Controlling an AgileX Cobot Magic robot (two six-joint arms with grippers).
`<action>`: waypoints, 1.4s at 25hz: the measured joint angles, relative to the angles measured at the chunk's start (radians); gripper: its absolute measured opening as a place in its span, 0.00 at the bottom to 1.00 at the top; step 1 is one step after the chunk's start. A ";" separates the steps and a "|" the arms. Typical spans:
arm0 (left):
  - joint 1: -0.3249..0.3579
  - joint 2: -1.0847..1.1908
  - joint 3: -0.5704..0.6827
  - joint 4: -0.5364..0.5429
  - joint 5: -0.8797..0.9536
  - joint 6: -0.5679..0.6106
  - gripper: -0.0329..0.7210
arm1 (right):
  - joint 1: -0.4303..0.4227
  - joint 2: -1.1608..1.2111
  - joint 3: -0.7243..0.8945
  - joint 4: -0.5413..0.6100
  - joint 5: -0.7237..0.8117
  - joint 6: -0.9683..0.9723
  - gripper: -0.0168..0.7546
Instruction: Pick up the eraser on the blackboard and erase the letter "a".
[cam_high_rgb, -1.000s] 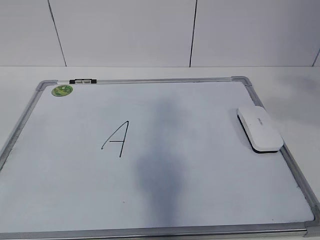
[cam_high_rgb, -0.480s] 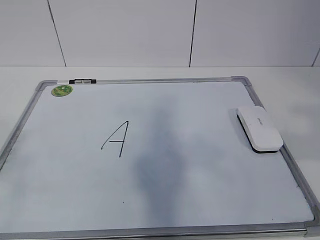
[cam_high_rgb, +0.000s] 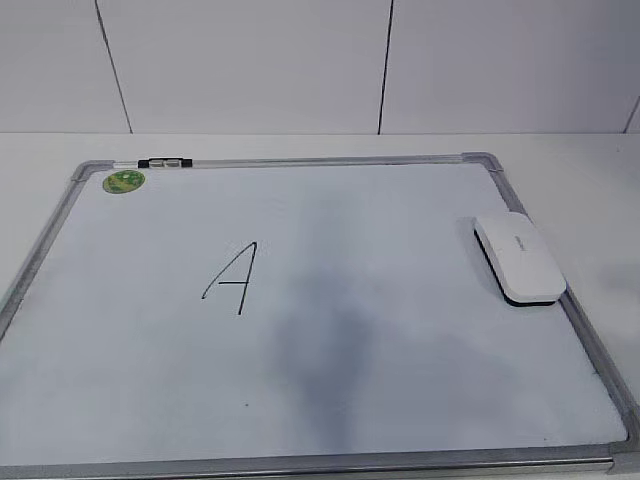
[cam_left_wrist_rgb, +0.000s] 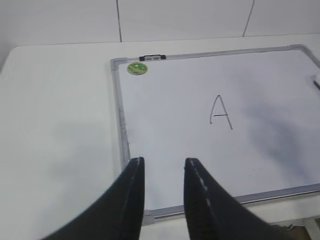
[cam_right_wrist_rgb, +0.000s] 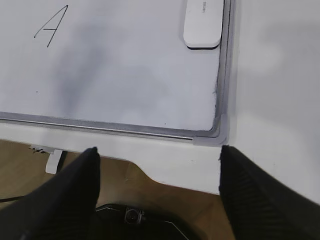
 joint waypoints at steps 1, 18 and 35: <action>0.000 -0.017 0.018 0.009 0.000 0.000 0.30 | 0.000 -0.011 0.008 0.000 0.000 -0.005 0.77; -0.002 -0.206 0.359 0.021 0.000 -0.002 0.30 | 0.000 -0.381 0.233 -0.110 0.000 -0.074 0.76; -0.033 -0.208 0.409 0.122 -0.158 -0.002 0.30 | 0.000 -0.419 0.312 -0.161 -0.112 -0.074 0.76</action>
